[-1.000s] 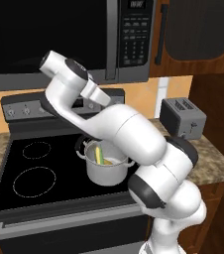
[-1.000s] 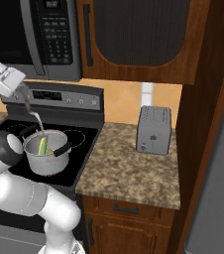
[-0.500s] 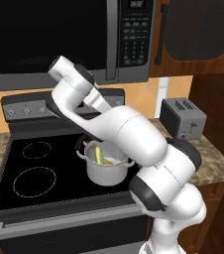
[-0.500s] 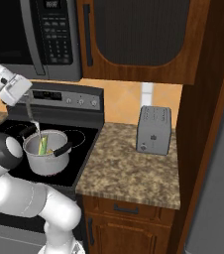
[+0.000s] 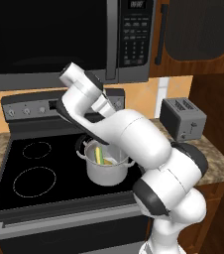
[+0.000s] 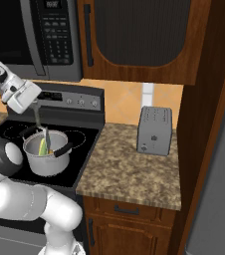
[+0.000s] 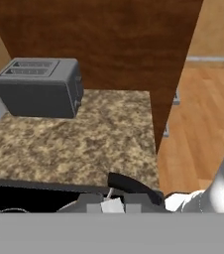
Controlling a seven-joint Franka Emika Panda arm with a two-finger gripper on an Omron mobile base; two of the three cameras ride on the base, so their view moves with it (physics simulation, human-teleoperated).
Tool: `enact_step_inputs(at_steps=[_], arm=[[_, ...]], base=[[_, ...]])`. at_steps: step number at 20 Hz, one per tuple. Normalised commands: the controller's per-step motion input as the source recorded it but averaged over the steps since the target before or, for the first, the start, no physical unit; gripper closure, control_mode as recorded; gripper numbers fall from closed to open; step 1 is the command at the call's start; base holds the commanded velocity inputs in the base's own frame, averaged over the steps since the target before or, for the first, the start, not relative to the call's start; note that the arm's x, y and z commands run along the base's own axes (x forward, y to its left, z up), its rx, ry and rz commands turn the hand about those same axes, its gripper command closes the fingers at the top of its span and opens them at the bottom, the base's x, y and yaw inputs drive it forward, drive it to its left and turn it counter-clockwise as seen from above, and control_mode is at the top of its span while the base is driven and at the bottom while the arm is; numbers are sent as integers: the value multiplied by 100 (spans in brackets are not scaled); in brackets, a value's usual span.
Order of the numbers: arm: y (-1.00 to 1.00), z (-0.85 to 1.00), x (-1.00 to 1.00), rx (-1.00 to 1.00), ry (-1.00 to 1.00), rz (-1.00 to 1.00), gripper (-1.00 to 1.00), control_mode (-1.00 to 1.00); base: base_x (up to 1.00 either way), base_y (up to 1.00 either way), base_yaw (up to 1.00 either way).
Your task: Put the cucumber and corn in the pot. Retrieve the spatula and lightly stir the vegetables in the pot.
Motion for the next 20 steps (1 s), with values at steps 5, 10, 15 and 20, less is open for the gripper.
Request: enact_step_inputs(at_steps=[5, 10, 15, 20], arm=[[0, -2, 12, 7, 0, -6, 100, -100], [0, 0, 0, 15, 0, -6, 100, -100], [0, -33, 0, 9, 0, -7, 100, -100], [-7, -52, 0, 1, 0, -7, 100, -100]], base=[[0, 0, 0], [0, 0, 0], [0, 0, 0], [0, 0, 0]])
